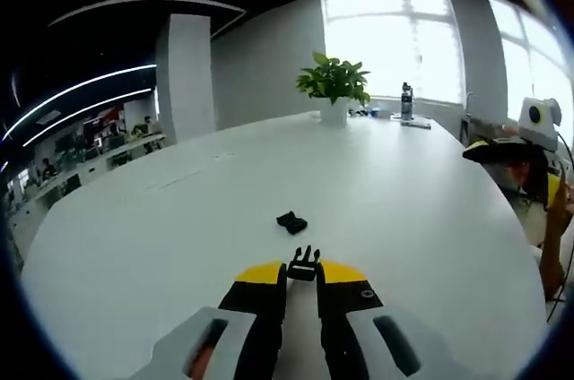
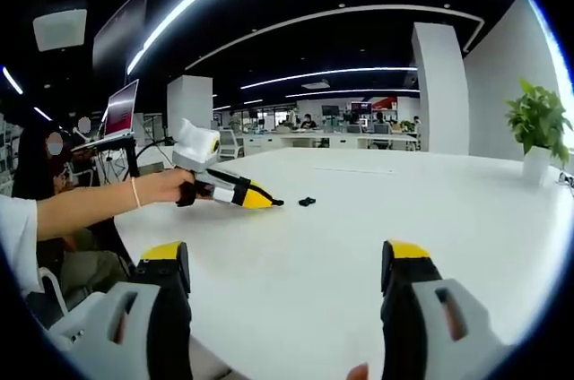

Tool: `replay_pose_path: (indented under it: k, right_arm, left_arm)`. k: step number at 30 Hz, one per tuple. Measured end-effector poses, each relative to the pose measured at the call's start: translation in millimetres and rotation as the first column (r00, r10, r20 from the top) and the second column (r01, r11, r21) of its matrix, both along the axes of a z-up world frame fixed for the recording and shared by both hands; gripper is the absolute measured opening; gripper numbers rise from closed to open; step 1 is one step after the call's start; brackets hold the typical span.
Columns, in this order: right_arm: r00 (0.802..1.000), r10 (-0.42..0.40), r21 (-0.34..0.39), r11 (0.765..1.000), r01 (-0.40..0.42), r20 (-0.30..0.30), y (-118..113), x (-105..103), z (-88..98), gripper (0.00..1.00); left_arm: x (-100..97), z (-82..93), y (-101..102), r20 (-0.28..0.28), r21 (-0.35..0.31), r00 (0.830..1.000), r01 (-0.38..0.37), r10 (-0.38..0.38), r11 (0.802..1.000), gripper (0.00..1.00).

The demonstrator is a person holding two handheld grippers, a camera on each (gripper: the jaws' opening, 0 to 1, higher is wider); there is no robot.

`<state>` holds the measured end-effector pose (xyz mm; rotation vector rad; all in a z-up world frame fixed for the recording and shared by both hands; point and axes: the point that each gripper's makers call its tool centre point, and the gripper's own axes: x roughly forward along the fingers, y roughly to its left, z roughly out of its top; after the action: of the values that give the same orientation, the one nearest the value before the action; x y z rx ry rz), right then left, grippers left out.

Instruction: Snap the two parts of the plastic buckle together until the buckle closes and remains connected.

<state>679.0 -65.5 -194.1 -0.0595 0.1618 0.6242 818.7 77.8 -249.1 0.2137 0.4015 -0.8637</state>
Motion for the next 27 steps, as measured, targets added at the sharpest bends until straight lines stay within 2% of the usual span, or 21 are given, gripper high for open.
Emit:
replay_pose_path:
  k: [5,11,27]
  right_arm:
    - [1.000,0.004,-0.006,1.000,-0.004,-0.005,1.9,-0.2,-1.1,0.89]
    - [1.000,0.007,-0.009,1.000,-0.007,-0.007,3.1,-0.9,-2.0,0.89]
    - [1.000,0.015,-0.013,1.000,-0.015,-0.011,6.1,-1.0,-3.1,0.88]
  left_arm:
    - [-7.1,-0.8,-4.5,0.007,0.008,0.998,0.056,-0.056,0.998,0.12]
    - [-12.1,-0.5,-5.6,-0.006,-0.030,0.996,0.091,-0.092,0.995,0.12]
    - [-26.2,-5.5,-10.4,-0.001,0.001,0.987,0.163,-0.163,0.987,0.12]
